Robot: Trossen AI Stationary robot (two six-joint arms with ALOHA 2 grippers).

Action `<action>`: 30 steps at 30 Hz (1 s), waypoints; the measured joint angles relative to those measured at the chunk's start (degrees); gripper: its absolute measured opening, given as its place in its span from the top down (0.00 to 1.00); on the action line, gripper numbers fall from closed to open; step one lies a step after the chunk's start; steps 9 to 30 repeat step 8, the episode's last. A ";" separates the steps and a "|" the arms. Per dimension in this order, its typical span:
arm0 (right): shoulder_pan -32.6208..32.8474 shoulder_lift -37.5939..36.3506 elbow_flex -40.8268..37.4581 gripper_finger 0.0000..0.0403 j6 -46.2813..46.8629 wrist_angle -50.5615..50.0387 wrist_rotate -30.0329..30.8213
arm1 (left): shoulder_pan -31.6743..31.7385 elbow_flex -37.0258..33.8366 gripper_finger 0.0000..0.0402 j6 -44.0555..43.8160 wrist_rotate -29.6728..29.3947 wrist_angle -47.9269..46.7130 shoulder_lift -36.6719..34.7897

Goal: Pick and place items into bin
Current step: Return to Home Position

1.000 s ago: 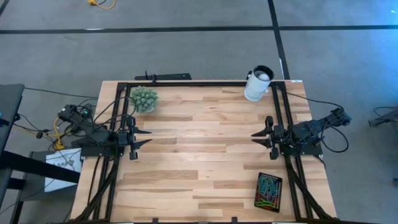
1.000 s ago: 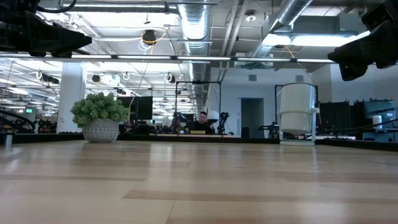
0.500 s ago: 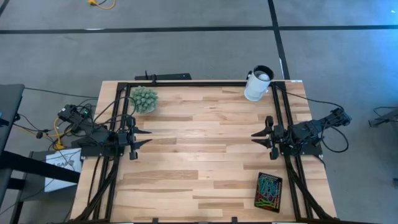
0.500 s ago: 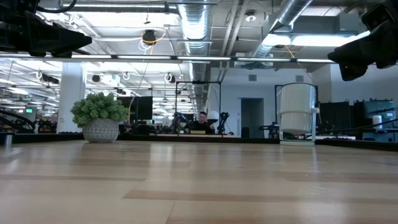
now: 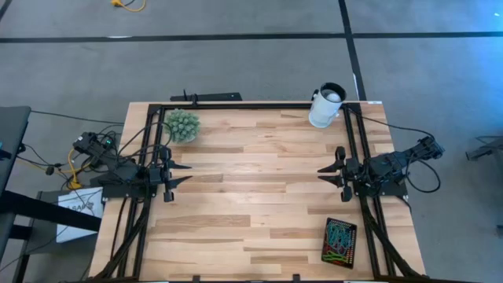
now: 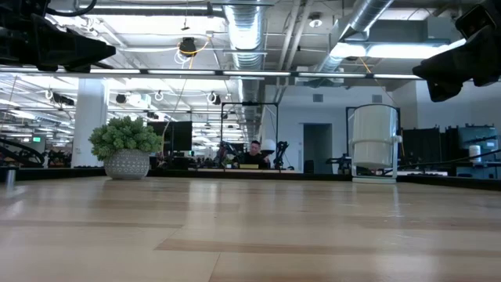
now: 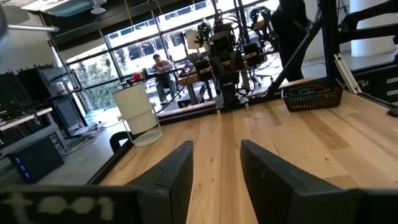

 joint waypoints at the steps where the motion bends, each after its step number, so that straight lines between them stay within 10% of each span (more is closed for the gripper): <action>1: -0.01 0.00 0.00 0.79 0.00 0.00 -0.01 | 0.01 0.00 0.69 0.13 0.00 0.00 0.00; 30: 0.01 0.00 0.00 0.79 0.00 0.00 0.00 | 0.01 0.00 0.69 -0.01 0.00 0.00 0.00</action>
